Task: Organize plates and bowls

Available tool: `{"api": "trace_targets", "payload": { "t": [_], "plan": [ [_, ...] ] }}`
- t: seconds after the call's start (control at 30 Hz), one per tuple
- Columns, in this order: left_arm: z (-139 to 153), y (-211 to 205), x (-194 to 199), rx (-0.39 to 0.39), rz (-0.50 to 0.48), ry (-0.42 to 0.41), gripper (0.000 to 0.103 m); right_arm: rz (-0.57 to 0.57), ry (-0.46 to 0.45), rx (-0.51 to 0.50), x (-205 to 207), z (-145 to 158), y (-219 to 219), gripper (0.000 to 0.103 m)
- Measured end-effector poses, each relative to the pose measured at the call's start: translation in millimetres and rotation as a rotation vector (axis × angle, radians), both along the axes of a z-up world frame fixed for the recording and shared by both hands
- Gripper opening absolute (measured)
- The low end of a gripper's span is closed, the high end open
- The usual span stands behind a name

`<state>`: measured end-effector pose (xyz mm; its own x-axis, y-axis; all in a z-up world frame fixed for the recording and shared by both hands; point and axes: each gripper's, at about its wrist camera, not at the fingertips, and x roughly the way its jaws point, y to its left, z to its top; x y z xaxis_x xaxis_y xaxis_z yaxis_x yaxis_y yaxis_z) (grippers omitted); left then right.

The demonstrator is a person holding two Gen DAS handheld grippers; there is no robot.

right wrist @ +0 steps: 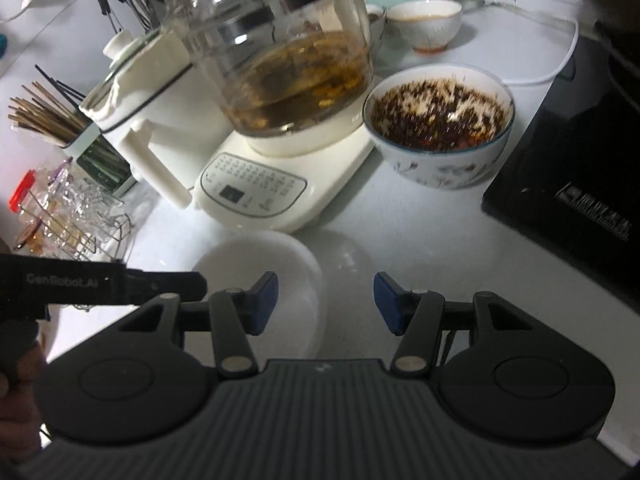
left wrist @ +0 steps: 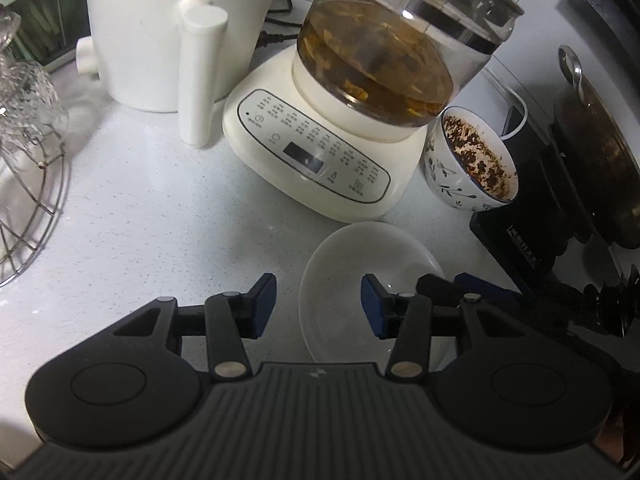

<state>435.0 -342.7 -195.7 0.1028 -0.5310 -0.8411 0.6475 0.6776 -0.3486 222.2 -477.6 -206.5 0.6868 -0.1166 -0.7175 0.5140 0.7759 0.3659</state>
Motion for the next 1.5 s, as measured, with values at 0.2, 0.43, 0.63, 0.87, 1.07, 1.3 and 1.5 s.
{"api": "trace_targets", "payload": {
  "t": [0.2,0.43,0.63,0.87,1.07,1.3,1.5],
  "plan": [
    [-12.1,-4.0,2.3,0.011,0.003,0.011,0.026,0.02,-0.006,0.051,2.5,-13.0,1.7,0.029],
    [-16.6,-7.0,2.6,0.022,0.002,-0.001,0.013,0.029,-0.022,0.071,2.5,-19.5,1.1,0.014],
    [-7.4,-4.9,-0.9,0.006,0.009,0.004,0.012,0.023,-0.039,0.076,-3.2,-13.6,-3.3,0.013],
    [17.5,0.3,-9.9,-0.005,0.018,-0.005,0.012,0.027,-0.066,0.068,-13.2,9.2,-1.5,0.013],
    [41.4,4.9,-17.8,0.0,0.022,-0.02,0.012,0.033,-0.078,0.063,-18.6,29.5,3.3,0.013],
    [72.7,18.4,-30.3,-0.005,0.039,-0.036,0.012,0.051,-0.095,0.069,-27.8,52.9,10.5,0.014],
    [96.1,35.2,-41.4,-0.013,0.067,-0.044,0.012,0.076,-0.106,0.06,-34.8,72.7,21.7,0.015]
  ]
}}
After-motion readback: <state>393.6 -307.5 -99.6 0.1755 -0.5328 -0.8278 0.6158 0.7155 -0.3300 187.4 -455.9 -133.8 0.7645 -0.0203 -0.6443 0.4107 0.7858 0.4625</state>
